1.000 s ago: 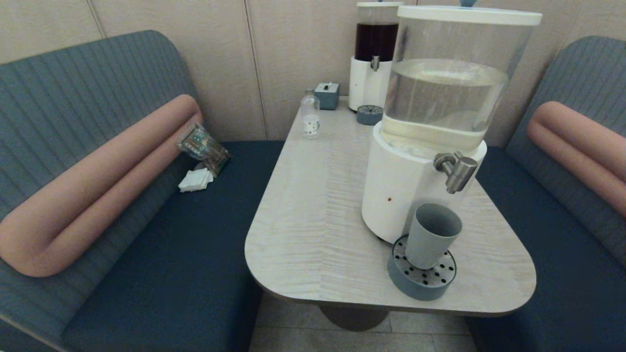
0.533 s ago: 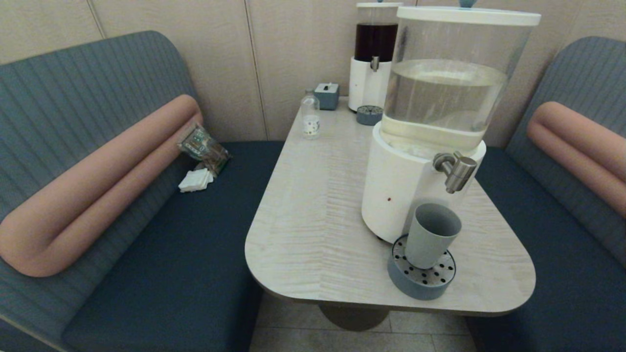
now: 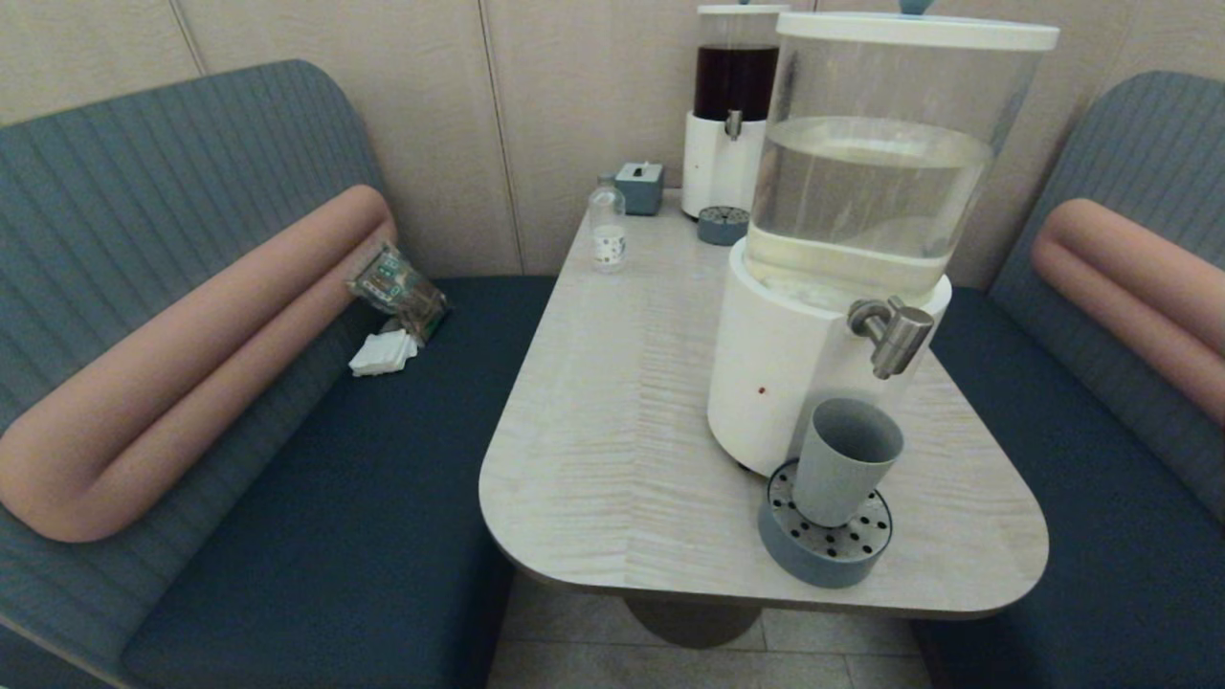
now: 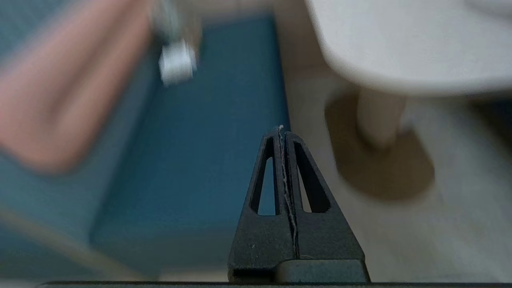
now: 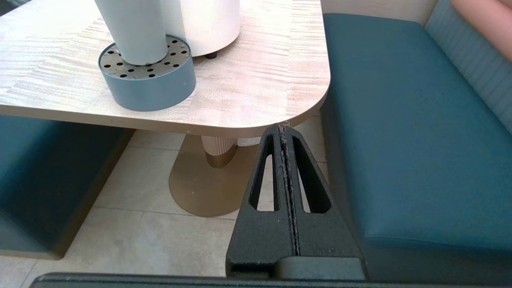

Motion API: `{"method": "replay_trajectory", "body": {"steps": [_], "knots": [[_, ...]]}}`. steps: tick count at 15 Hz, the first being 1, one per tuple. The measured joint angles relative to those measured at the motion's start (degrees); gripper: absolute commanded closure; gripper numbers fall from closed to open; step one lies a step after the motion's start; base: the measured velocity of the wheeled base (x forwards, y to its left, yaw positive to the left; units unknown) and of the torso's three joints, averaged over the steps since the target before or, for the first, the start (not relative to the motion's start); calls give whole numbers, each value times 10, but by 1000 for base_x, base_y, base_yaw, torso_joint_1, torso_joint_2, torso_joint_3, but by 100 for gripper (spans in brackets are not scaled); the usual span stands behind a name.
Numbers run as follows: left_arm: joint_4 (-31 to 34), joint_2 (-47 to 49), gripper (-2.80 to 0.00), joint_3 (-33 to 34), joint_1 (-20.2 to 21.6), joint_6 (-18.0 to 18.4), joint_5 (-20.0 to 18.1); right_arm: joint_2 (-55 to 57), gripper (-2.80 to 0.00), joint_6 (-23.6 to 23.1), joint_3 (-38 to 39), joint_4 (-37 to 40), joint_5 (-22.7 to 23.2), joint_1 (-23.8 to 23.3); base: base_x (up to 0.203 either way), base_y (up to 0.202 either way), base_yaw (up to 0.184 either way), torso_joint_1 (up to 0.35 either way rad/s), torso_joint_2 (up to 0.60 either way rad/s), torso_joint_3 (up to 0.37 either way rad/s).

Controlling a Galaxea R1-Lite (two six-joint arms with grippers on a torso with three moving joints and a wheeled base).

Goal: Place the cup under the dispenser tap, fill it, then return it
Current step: Turn on the faucet

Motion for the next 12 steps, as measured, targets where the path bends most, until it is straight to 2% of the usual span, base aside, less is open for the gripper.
{"method": "replay_trajectory", "body": {"steps": [1, 9, 11, 12], "knots": [[24, 0, 0, 0, 0, -3, 3, 0, 0, 0, 0, 0, 0, 0, 0, 0, 0, 0, 0, 0], [7, 0, 0, 3, 0, -11, 5, 0, 0, -13, -1, 1, -1, 0, 0, 0, 0, 1, -1, 3], [7, 0, 0, 3, 0, -10, 5, 0, 0, -1, -35, 15, 1, 0, 0, 0, 0, 0, 0, 0], [7, 0, 0, 3, 0, -10, 5, 0, 0, 17, -78, 36, 2, 0, 0, 0, 0, 0, 0, 0]]}}
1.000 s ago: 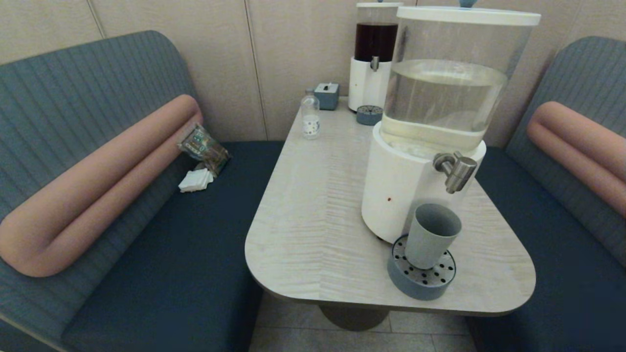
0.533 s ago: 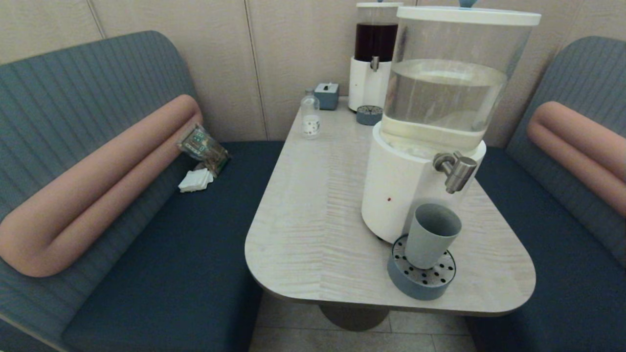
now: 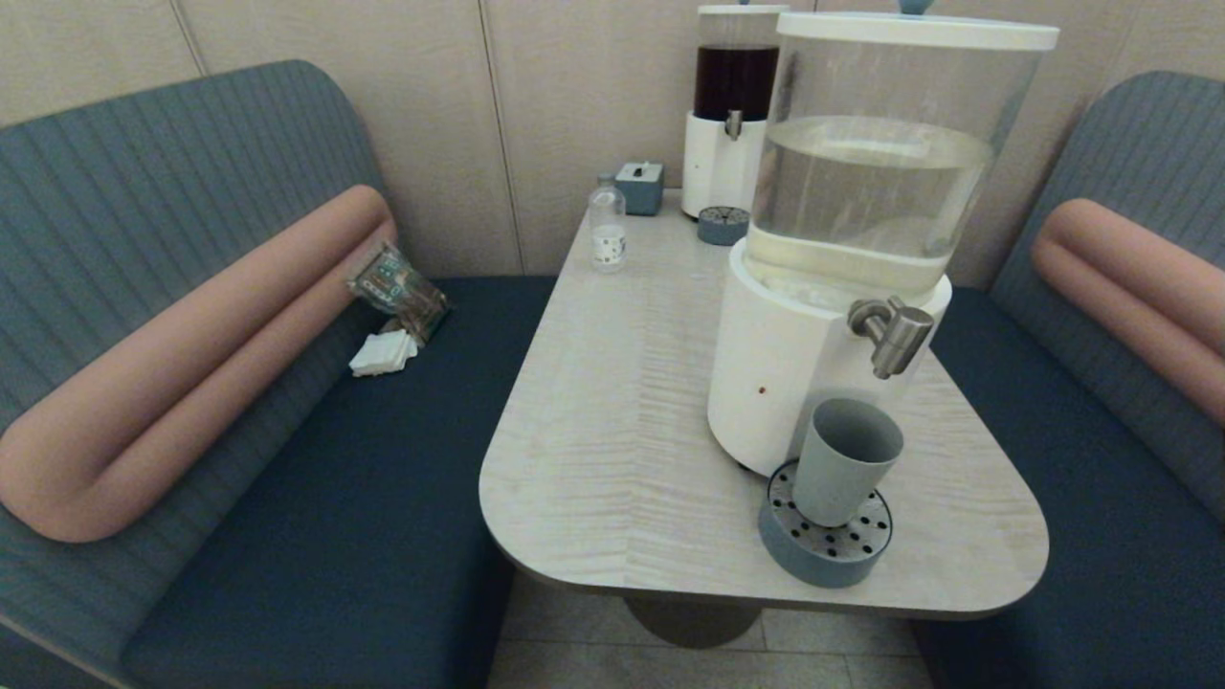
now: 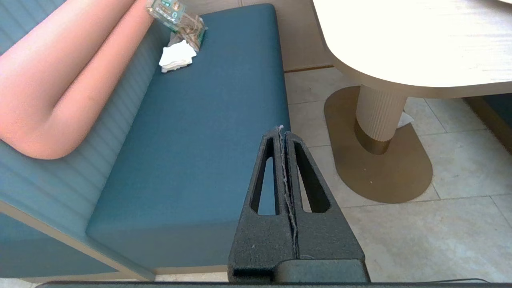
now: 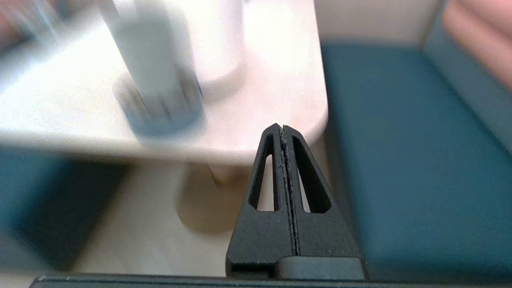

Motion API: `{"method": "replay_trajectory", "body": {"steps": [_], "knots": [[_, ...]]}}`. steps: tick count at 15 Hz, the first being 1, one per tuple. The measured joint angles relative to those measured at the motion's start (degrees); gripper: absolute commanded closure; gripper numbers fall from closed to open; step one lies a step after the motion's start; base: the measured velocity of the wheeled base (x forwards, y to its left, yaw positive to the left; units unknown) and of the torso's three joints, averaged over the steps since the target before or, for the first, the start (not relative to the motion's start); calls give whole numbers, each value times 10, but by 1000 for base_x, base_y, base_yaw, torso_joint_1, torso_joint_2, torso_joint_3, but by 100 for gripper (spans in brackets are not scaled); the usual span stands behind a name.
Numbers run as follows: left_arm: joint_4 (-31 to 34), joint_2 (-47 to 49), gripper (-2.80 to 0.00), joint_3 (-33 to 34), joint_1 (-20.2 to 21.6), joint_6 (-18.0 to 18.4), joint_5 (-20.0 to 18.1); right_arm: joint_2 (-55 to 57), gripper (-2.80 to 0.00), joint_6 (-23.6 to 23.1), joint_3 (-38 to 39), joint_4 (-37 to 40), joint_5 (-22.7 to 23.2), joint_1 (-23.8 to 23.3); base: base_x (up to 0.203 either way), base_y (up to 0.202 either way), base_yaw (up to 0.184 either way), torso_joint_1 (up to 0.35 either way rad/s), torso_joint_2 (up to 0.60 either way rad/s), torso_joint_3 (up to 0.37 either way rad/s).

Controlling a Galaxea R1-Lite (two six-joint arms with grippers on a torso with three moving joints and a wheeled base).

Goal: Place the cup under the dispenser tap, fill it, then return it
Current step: Turn on the faucet

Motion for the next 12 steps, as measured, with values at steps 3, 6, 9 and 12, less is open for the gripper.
{"method": "replay_trajectory", "body": {"steps": [3, 6, 9, 12], "knots": [[0, 0, 0, 0, 0, 0, 0, 21, 0, 48, -198, 92, 8, 0, 0, 0, 0, 0, 0, 0], [0, 0, 0, 0, 0, 0, 0, 136, 0, 81, -386, 158, 16, 4, 0, 0, 0, 0, 0, 0], [0, 0, 0, 0, 0, 0, 0, 319, 0, 94, -624, 263, 37, 10, 0, 0, 0, 0, 0, 0], [0, 0, 0, 0, 0, 0, 0, 508, 0, 97, -883, 431, 53, 15, 0, 0, 0, 0, 0, 0]]}}
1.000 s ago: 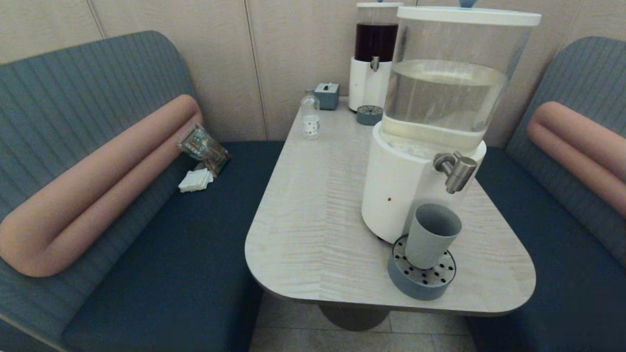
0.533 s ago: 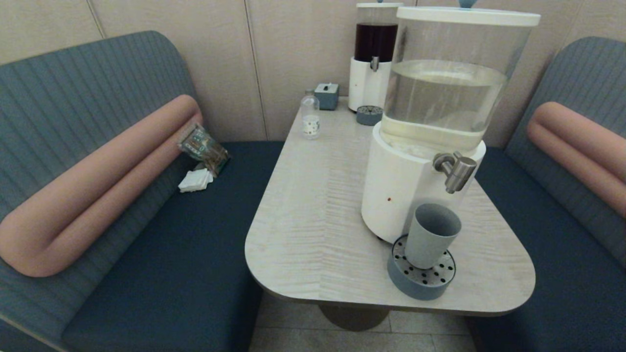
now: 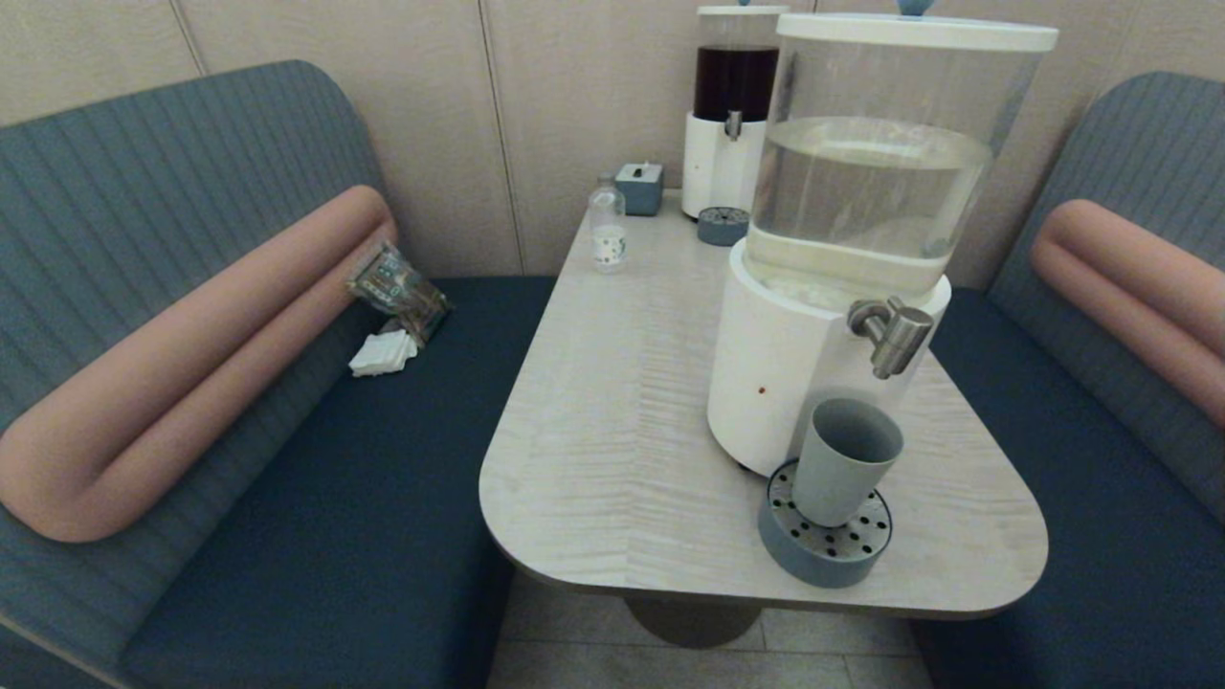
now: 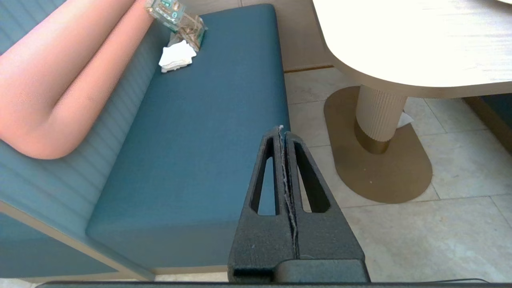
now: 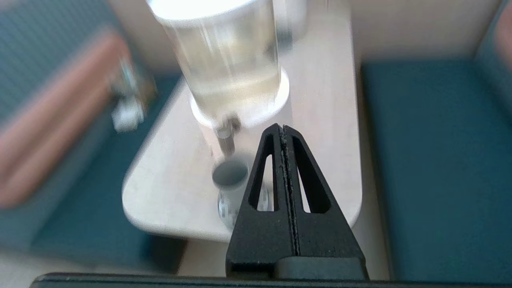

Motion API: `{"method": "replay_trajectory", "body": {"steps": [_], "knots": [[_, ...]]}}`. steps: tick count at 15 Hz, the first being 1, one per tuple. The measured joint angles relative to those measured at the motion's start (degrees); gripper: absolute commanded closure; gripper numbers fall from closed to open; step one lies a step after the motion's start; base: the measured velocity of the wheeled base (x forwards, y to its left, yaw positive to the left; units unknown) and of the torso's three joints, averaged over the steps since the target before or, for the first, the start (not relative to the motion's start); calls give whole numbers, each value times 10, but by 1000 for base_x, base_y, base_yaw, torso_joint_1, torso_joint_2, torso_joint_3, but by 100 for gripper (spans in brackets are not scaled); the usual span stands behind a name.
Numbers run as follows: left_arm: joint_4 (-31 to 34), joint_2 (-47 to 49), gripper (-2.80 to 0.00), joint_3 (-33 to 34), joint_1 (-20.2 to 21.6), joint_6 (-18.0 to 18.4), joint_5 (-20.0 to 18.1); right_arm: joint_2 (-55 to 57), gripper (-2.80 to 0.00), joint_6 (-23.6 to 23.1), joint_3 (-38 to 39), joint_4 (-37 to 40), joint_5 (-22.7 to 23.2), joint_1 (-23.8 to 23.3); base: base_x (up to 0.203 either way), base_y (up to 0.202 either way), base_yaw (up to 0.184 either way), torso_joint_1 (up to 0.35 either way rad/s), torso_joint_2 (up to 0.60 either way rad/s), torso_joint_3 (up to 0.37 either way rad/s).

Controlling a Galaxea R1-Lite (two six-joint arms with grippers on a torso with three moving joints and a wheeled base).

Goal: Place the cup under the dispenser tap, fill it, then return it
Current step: Turn on the faucet

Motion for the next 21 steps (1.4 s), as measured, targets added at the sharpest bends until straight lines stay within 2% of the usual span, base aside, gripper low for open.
{"method": "replay_trajectory", "body": {"steps": [1, 3, 5, 6, 10, 15, 18, 21], "knots": [[0, 0, 0, 0, 0, 0, 0, 59, 0, -8, -65, 59, 4, 2, 0, 0, 0, 0, 0, 0], [0, 0, 0, 0, 0, 0, 0, 140, 0, -41, -129, 143, 18, 9, 0, 0, 0, 0, 0, 0], [0, 0, 0, 0, 0, 0, 0, 209, 0, -84, -123, 195, 35, 29, 0, 0, 0, 0, 0, 0], [0, 0, 0, 0, 0, 0, 0, 238, 0, -98, -114, 195, 38, 37, 0, 0, 0, 0, 0, 0], [0, 0, 0, 0, 0, 0, 0, 328, 0, -104, -88, 155, -5, 67, 0, 0, 0, 0, 0, 0], [0, 0, 0, 0, 0, 0, 0, 379, 0, -105, -48, 27, 42, 80, 0, 0, 0, 0, 0, 0], [0, 0, 0, 0, 0, 0, 0, 404, 0, -71, -43, 16, 88, 85, 0, 0, 0, 0, 0, 0], [0, 0, 0, 0, 0, 0, 0, 422, 0, -63, -44, -9, 93, 93, 0, 0, 0, 0, 0, 0]]}}
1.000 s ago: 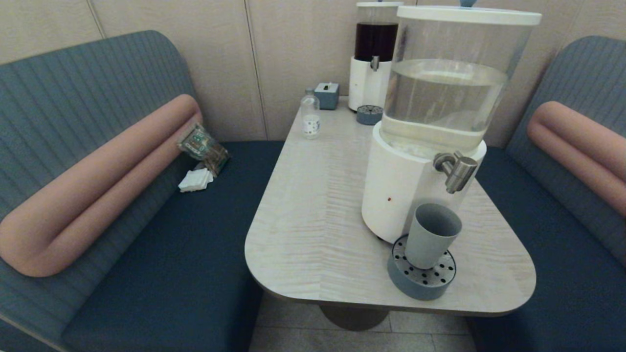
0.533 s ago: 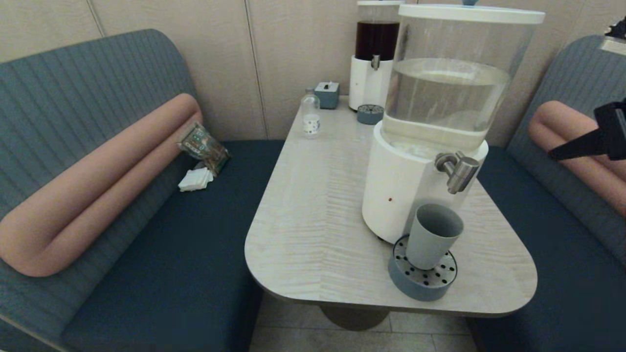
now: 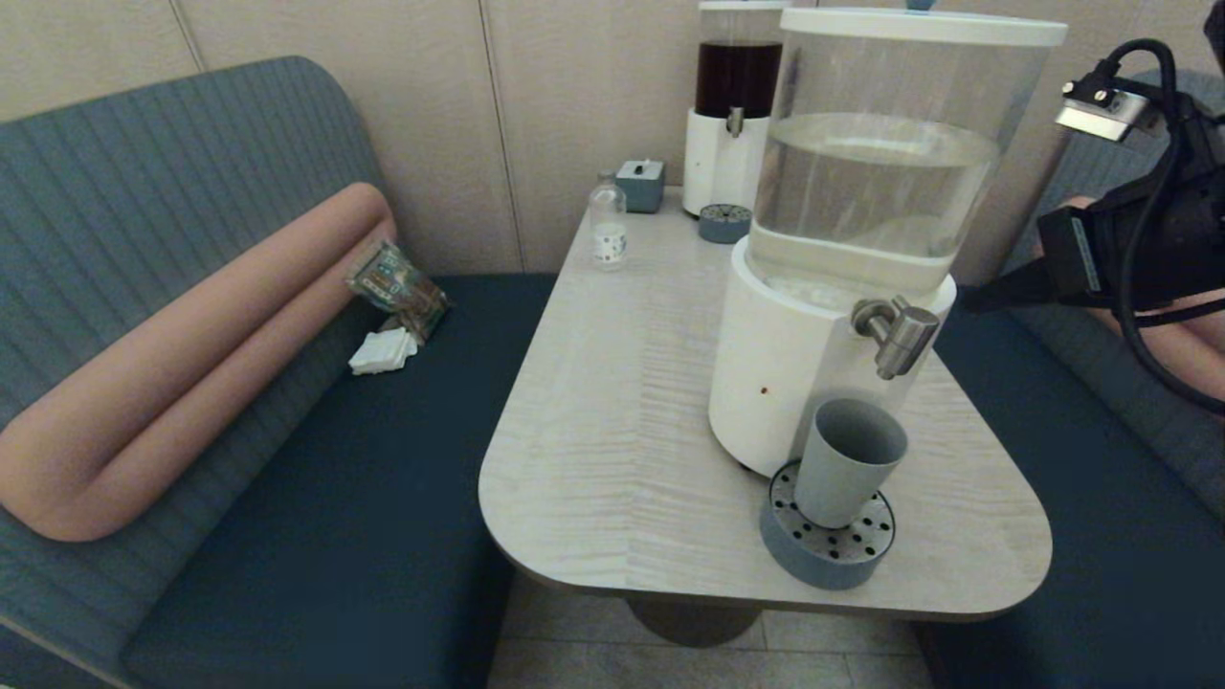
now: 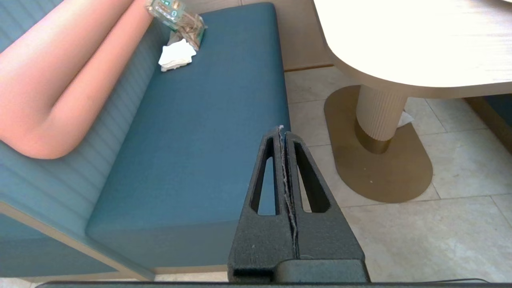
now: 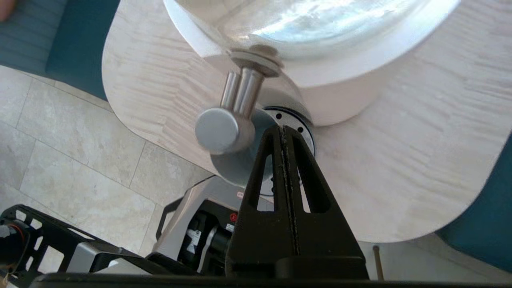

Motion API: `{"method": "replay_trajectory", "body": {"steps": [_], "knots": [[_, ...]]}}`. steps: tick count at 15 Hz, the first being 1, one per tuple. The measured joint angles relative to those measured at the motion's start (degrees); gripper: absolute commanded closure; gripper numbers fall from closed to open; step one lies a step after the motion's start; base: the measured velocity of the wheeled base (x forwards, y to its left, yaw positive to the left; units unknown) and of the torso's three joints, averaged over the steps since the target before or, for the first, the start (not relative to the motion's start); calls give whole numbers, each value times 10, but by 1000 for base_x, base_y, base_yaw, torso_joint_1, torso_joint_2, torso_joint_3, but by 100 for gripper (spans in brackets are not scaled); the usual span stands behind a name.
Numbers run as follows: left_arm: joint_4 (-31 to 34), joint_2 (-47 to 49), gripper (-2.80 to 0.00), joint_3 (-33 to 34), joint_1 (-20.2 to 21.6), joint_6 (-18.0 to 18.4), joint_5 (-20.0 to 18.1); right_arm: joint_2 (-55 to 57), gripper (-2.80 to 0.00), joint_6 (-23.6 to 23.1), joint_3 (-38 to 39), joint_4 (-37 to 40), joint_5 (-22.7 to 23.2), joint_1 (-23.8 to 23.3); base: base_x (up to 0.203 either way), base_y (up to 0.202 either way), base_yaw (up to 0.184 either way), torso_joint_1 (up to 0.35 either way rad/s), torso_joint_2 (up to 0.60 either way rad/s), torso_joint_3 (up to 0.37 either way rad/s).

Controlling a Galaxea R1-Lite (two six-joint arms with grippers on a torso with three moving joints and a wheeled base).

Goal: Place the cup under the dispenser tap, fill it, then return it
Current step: Turn on the faucet

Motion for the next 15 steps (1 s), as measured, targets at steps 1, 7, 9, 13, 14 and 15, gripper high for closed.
{"method": "replay_trajectory", "body": {"steps": [1, 7, 9, 13, 14, 15], "knots": [[0, 0, 0, 0, 0, 0, 0, 4, 0, -1, -2, -2, 0, 4, 0, 0, 0, 0, 0, 0], [0, 0, 0, 0, 0, 0, 0, 27, 0, -3, -4, -31, 2, 11, 0, 0, 0, 0, 0, 0], [0, 0, 0, 0, 0, 0, 0, 34, 0, -3, -6, -32, 2, 14, 0, 0, 0, 0, 0, 0], [0, 0, 0, 0, 0, 0, 0, 45, 0, -3, -8, -55, 12, 15, 0, 0, 0, 0, 0, 0], [0, 0, 0, 0, 0, 0, 0, 47, 0, -3, -8, -56, 13, 15, 0, 0, 0, 0, 0, 0], [0, 0, 0, 0, 0, 0, 0, 49, 0, -4, -8, -56, 14, 17, 0, 0, 0, 0, 0, 0]]}}
